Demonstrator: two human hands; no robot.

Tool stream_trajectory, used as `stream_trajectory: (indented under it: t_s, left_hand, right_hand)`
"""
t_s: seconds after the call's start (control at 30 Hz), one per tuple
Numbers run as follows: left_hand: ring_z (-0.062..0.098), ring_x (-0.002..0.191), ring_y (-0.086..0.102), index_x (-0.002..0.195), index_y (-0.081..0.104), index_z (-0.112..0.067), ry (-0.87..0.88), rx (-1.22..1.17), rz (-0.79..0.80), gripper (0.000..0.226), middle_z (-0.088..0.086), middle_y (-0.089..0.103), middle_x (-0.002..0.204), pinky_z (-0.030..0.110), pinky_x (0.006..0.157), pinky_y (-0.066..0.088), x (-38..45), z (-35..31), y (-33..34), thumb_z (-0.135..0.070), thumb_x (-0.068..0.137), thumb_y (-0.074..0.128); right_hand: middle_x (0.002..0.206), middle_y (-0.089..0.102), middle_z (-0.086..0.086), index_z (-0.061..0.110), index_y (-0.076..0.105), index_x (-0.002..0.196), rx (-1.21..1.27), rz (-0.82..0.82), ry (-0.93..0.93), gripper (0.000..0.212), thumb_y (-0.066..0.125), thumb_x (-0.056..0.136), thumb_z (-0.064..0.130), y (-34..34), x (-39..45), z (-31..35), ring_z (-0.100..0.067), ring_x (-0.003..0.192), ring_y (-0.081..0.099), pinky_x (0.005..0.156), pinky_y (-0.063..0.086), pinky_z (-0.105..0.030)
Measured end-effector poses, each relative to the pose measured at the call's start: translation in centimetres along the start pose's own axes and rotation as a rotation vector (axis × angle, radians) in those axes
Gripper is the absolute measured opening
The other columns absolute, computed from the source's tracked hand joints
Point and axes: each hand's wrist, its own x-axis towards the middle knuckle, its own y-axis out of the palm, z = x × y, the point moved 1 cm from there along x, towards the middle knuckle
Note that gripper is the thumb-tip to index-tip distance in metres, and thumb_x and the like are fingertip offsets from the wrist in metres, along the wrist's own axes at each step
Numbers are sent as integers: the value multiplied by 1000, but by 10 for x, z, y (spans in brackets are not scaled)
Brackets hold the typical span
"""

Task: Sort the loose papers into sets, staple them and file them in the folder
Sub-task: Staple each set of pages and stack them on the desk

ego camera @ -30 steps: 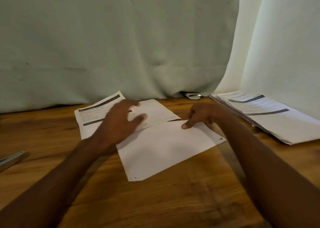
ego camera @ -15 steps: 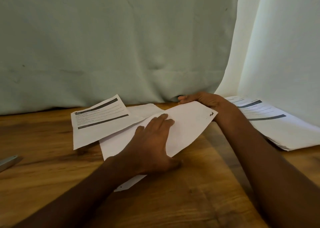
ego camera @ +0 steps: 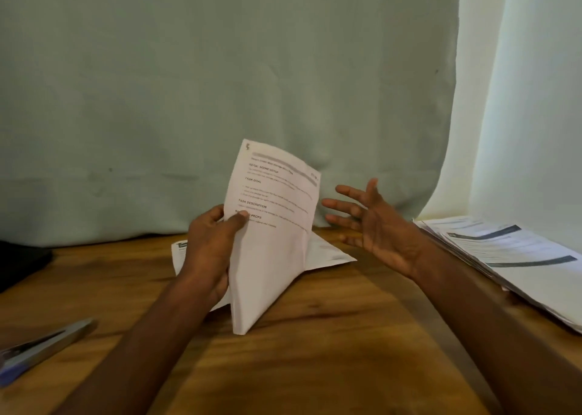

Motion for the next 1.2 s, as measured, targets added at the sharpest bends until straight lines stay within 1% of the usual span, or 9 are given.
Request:
stream_trajectory:
  t_s: [0.17,0.3,0.43,0.7,0.8,0.9,1.0,1.1,1.2]
  left_hand:
    - [27,91,78,117,74,-13,-126,-103,131,21,8,79,107,34,66,63,0,10,3,-13,96,70]
    - [31,100,76,123,73,-12,-178,-154,263,29,12,76,117,39,73,63,2,12,5,-14,94,70]
    - [36,111,72,129,70,-12,-177,-145,309,35,12,74,122,46,87,61,8,14,1,-15,94,68]
    - [36,101,75,121,73,-12,-139,-6,264,27,12,77,114,43,78,64,17,20,-11,-11,94,70]
    - [36,104,75,121,74,-12,-155,7,260,28,11,77,115,44,83,62,20,18,-19,-14,94,72]
    - [32,102,75,121,73,-13,-113,-13,159,26,8,78,113,45,89,60,24,19,-23,-14,95,71]
    - [31,102,76,118,74,-14,-87,-6,70,23,5,79,111,48,93,59,26,23,-22,-14,95,72]
    - [30,99,76,111,75,-18,-62,40,-12,16,2,80,107,48,90,61,28,25,-24,-15,96,72]
    - [30,99,76,108,75,-19,-57,70,-40,13,2,79,106,50,92,60,30,27,-27,-14,96,71]
  right_hand:
    - [127,71,8,42,51,137,-223,-150,-168,68,79,77,58,35,0,-13,-17,117,68,96,58,-45]
    - [105,78,5,29,68,122,-118,-382,-240,24,67,99,29,35,-2,-22,-18,98,76,74,62,-30]
    - [100,80,3,25,75,106,79,-497,-197,13,66,99,19,18,-4,-17,-18,91,77,68,60,-29]
    - [108,79,-3,15,74,116,159,-453,-179,19,67,98,20,15,-3,-16,-23,98,76,72,61,-32]
    - [112,77,-9,11,71,121,302,-369,-164,26,66,99,23,22,-3,-19,-27,100,76,73,63,-36]
    - [116,76,-8,19,68,127,130,-212,-149,39,71,93,40,27,-3,-16,-26,101,74,76,62,-38]
    - [118,76,-5,21,67,129,-48,-42,-53,46,80,86,31,38,-5,-22,-26,104,74,78,62,-38]
    - [115,77,-4,13,69,127,19,-127,3,36,74,92,14,41,-4,-30,-24,102,75,76,62,-35]
    - [112,77,-8,10,72,120,127,-178,52,25,69,96,17,36,-3,-34,-22,94,76,71,61,-32]
